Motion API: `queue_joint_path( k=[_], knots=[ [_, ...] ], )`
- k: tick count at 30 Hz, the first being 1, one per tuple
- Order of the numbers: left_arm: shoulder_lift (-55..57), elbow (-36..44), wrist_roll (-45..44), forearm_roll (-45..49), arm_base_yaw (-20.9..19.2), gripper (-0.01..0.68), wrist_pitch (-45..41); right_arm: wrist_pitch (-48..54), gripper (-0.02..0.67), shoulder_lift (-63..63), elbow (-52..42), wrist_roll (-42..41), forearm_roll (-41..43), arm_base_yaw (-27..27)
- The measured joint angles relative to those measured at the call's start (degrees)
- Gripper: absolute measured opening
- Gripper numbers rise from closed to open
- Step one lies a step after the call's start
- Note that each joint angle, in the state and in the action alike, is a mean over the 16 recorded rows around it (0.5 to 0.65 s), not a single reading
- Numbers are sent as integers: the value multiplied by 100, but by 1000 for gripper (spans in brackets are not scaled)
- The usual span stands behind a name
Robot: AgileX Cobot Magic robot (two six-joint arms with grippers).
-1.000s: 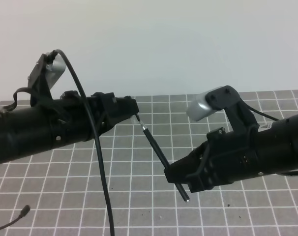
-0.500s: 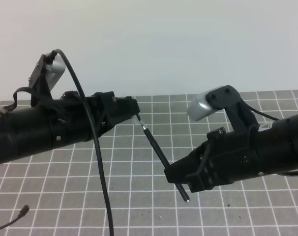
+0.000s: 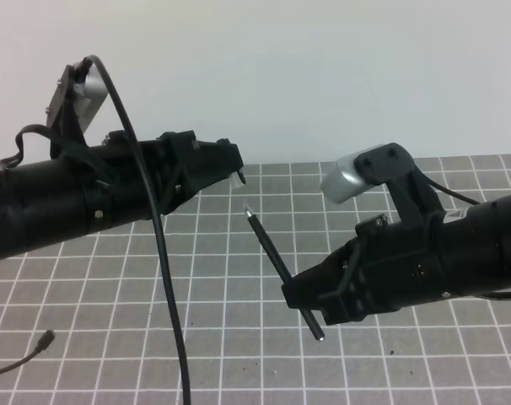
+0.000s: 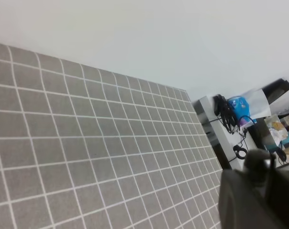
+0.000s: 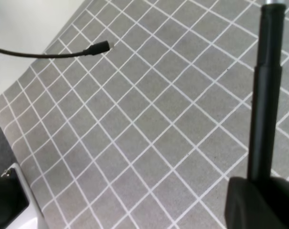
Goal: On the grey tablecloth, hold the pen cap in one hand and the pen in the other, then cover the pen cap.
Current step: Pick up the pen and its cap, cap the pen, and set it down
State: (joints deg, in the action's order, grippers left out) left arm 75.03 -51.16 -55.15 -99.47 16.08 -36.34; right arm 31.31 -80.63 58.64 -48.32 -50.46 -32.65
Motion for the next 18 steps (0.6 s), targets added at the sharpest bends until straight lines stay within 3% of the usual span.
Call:
queue_joint_path(
  k=[18],
  knots=[
    [5,-6,5,-21,1,82,-121,-158,70,0,197,-219,-366,-3]
  ],
)
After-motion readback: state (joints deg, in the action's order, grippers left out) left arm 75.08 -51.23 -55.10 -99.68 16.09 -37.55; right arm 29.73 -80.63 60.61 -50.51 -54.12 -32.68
